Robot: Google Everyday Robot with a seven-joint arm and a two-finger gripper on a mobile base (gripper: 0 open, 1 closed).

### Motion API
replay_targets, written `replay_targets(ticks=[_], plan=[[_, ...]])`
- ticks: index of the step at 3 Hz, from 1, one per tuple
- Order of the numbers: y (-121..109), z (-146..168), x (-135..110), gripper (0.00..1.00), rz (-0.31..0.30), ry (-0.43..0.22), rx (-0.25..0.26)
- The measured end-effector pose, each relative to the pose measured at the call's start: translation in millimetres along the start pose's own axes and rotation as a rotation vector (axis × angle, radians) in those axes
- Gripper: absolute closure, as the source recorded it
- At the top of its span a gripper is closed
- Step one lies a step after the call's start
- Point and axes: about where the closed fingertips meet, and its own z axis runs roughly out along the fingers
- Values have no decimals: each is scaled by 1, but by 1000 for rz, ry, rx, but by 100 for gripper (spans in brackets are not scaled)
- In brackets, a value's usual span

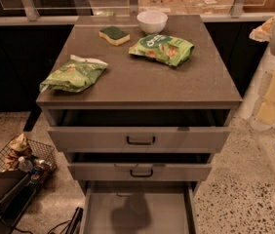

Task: Place green jalapeno chip bag into bottom drawer

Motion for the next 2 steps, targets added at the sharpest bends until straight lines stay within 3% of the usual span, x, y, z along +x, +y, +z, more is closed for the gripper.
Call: replay_targets(ticks=[1, 2], plan=[[-1, 0, -1, 0, 3, -3, 6], [-9, 13, -20, 0, 42, -68, 25]])
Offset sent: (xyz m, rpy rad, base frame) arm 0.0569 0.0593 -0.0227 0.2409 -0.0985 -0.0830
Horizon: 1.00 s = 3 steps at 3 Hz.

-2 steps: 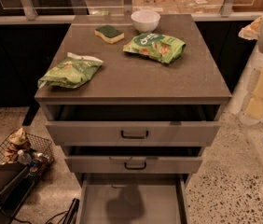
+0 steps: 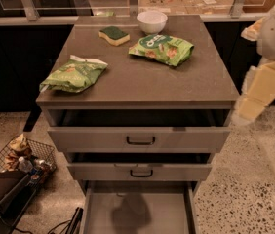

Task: Place green jalapeno chip bag into bottom drawer

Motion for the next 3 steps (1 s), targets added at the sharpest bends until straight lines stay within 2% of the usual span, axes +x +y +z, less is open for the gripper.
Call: replay_targets(ticks=[1, 2, 3], plan=[[-11, 34, -38, 0, 56, -147, -4], [-29, 64, -93, 0, 90, -342, -6], [-39, 81, -134, 0, 90, -465, -14]])
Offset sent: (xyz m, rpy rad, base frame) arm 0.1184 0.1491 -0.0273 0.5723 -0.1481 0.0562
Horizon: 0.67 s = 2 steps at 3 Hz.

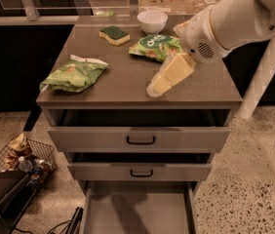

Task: Place green jalapeno chip bag into bottom drawer

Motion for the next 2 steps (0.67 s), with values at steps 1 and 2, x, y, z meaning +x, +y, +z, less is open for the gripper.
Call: replay_targets(ticks=[1, 2], plan=[[2, 25, -34, 0, -28, -86, -20], [10, 57, -72, 0, -55, -129, -56]])
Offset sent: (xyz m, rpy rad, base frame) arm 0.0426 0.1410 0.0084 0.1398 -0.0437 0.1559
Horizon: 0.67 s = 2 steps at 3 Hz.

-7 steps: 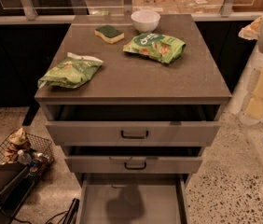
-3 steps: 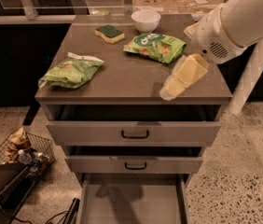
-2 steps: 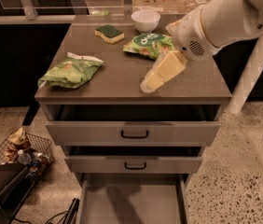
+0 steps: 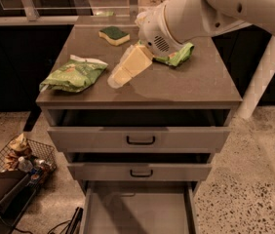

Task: Place green jalapeno chip bag into bottom drawer

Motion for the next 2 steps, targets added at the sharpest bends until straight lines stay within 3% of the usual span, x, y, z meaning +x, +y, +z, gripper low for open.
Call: replay_targets(ticks=[2], plan=[[-11, 13, -3, 0, 7, 14, 11]])
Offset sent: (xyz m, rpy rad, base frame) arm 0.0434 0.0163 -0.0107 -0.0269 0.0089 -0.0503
